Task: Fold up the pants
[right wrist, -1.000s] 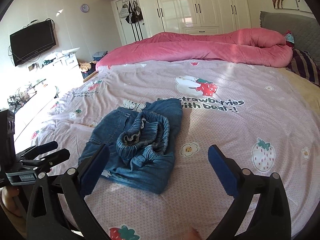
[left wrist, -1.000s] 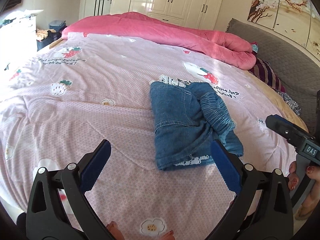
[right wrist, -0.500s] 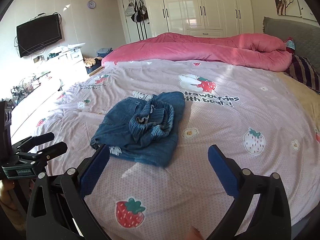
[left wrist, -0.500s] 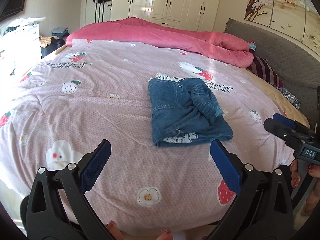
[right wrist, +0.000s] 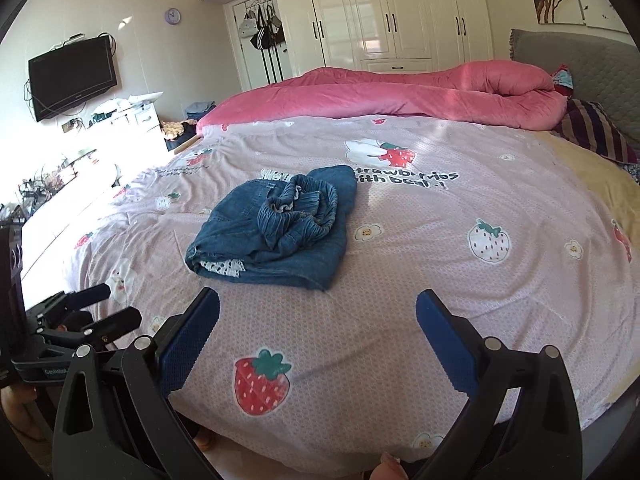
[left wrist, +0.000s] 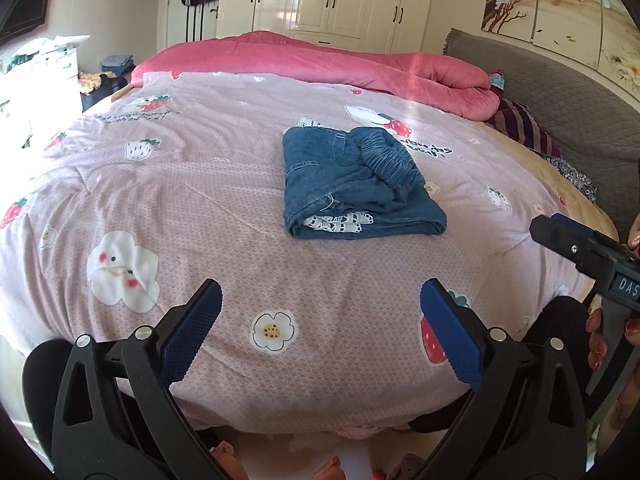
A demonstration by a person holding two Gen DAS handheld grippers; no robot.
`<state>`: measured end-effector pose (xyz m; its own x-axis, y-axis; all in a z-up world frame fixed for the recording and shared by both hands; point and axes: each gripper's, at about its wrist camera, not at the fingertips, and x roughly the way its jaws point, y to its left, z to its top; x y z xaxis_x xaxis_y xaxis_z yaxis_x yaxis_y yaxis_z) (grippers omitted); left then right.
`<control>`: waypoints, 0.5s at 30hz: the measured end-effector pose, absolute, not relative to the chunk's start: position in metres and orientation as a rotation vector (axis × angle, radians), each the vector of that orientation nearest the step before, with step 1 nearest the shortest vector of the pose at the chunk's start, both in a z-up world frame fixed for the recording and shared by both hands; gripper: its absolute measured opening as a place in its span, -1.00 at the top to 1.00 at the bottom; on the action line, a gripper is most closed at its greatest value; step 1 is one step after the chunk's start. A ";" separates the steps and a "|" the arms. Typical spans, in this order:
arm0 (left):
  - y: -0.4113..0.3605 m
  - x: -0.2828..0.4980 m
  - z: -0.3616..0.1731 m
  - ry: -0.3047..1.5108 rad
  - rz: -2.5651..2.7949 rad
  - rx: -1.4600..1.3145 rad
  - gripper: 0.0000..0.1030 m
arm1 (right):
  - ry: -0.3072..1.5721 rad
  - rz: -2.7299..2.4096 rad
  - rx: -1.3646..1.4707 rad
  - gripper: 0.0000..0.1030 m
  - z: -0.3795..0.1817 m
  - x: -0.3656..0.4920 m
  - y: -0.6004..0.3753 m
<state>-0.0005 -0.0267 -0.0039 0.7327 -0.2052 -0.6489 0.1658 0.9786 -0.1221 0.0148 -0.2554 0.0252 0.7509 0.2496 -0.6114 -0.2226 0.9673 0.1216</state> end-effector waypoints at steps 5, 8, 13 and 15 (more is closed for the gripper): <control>-0.027 -0.004 -0.007 0.727 -0.206 -0.060 -0.81 | 0.687 0.252 0.050 -0.91 0.015 0.006 -0.254; -0.026 -0.005 -0.012 0.741 -0.200 -0.062 -0.81 | 0.700 0.261 0.038 -0.91 0.010 0.005 -0.251; -0.022 -0.002 -0.022 0.775 -0.183 -0.080 -0.81 | 0.702 0.269 0.039 -0.91 0.007 0.008 -0.244; -0.021 -0.001 -0.024 0.778 -0.180 -0.079 -0.81 | 0.706 0.273 0.027 -0.91 0.004 0.009 -0.240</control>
<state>-0.0008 -0.0212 -0.0241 0.6981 -0.1909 -0.6901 0.1325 0.9816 -0.1375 0.0092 -0.2405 0.0037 0.7272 0.2562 -0.6368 -0.2382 0.9643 0.1159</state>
